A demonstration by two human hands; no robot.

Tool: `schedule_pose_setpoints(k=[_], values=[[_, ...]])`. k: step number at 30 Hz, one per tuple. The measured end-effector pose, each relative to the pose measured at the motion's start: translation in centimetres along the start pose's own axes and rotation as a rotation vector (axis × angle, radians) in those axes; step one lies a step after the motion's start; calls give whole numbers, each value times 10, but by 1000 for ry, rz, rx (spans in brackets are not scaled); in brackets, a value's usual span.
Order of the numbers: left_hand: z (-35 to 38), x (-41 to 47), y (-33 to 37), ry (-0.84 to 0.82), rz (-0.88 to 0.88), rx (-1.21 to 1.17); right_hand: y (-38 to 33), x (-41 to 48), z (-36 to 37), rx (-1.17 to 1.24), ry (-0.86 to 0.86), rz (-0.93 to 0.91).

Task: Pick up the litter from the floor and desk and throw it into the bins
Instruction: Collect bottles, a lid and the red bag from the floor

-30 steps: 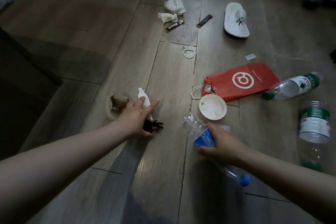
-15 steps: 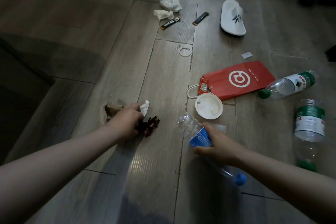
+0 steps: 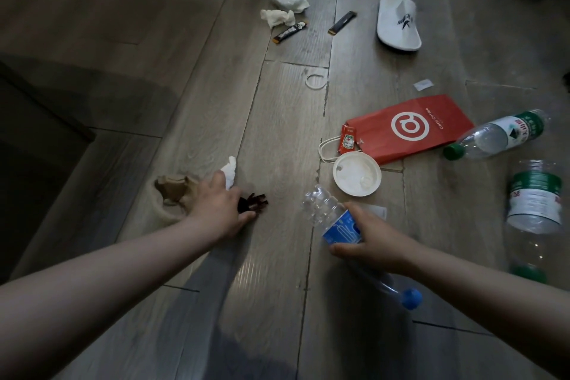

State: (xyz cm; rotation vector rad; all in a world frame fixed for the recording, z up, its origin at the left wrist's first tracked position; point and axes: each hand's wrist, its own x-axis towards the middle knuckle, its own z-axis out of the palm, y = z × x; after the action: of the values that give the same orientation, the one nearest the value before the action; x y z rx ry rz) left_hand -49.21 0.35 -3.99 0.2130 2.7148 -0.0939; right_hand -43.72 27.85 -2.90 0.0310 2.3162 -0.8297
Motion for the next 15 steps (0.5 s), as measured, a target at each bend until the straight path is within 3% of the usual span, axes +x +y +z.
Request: schedule_pose_setpoints(k=[4,15], values=[[3,-2,-9,-1,-19,-67,0,-1,1,14,1,12],[4,-21,-38,146,153,-307,-2,-13,3,-61,-10,12]])
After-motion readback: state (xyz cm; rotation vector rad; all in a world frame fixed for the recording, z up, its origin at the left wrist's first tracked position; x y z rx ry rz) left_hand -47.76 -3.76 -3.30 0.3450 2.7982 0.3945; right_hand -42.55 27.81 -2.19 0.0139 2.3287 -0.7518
